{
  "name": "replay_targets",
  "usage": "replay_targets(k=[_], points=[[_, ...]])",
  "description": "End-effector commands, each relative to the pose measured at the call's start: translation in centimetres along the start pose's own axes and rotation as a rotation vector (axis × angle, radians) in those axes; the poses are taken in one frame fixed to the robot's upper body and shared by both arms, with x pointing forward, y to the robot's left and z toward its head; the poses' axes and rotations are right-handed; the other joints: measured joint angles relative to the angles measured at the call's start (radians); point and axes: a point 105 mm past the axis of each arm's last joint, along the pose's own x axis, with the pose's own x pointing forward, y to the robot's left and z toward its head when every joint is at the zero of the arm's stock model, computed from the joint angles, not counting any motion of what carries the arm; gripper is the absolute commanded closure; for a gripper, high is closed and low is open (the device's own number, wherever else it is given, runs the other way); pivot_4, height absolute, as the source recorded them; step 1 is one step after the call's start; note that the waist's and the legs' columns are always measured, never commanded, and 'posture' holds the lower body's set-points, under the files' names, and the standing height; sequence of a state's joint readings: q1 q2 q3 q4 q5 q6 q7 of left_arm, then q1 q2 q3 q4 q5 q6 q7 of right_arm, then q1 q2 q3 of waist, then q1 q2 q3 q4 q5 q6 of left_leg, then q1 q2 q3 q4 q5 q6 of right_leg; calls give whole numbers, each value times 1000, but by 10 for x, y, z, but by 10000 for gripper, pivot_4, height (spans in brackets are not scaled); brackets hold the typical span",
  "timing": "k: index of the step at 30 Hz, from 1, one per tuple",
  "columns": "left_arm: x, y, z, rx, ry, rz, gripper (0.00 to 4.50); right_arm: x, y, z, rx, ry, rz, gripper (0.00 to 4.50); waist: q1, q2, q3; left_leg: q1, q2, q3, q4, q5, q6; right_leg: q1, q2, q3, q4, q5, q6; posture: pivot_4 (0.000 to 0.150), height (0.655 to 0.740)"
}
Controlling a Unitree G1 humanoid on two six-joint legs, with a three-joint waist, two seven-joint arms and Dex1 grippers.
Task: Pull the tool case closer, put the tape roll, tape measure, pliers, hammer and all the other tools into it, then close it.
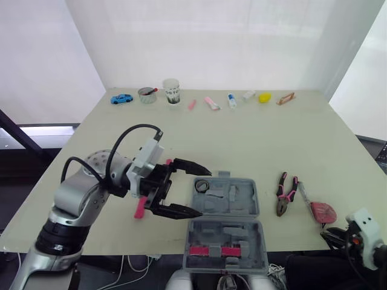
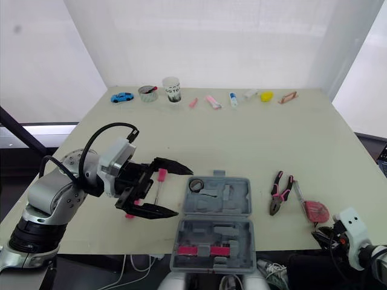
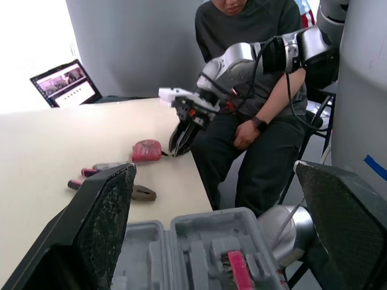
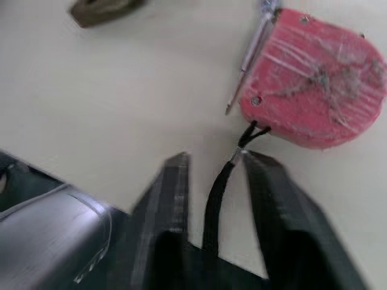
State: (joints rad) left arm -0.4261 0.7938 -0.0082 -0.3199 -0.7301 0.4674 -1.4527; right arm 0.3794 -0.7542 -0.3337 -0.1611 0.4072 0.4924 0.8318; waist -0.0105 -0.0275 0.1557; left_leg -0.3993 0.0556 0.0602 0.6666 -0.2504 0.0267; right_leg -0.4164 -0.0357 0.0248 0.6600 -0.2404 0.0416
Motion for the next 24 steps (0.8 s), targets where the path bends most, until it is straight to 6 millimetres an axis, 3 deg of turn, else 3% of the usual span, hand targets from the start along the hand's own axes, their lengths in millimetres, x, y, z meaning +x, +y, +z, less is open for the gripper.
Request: replay_targets(k=[1,3,4,9,14,24], points=[[-2,-4,10,61,2,3,0,-14,2,15,-39,-35,46,12387,0,0,0,0,0,0,0,0,0,0,0,0,0,0,0,1500,7400],[-2,-4,10,63,1,7,0,-21,2,21,-75,-58,89,2571,0,0,0,0,0,0,0,0,0,0,0,0,0,0,0,1500,7400],[-3,-5,11,63,-2,10,0,-24,2,25,-104,-78,111,732,0,0,0,0,0,0,0,0,0,0,0,0,0,0,0,1500,7400],[-3,-4,11,67,-5,15,0,-27,-3,41,-344,-119,237,732,-4,0,1,1,0,0,0,0,0,0,0,0,0,0,0,1500,7400],[-2,-4,13,81,-7,15,0,-12,-15,57,-513,-152,328,732,-4,-1,2,1,0,0,0,0,0,1,0,-1,0,0,0,1500,7400],[-4,-8,17,105,2,69,0,9,-40,59,-731,-8,464,732,-4,1,4,1,-1,1,1,0,0,1,0,2,0,2,-3,1500,7400]])
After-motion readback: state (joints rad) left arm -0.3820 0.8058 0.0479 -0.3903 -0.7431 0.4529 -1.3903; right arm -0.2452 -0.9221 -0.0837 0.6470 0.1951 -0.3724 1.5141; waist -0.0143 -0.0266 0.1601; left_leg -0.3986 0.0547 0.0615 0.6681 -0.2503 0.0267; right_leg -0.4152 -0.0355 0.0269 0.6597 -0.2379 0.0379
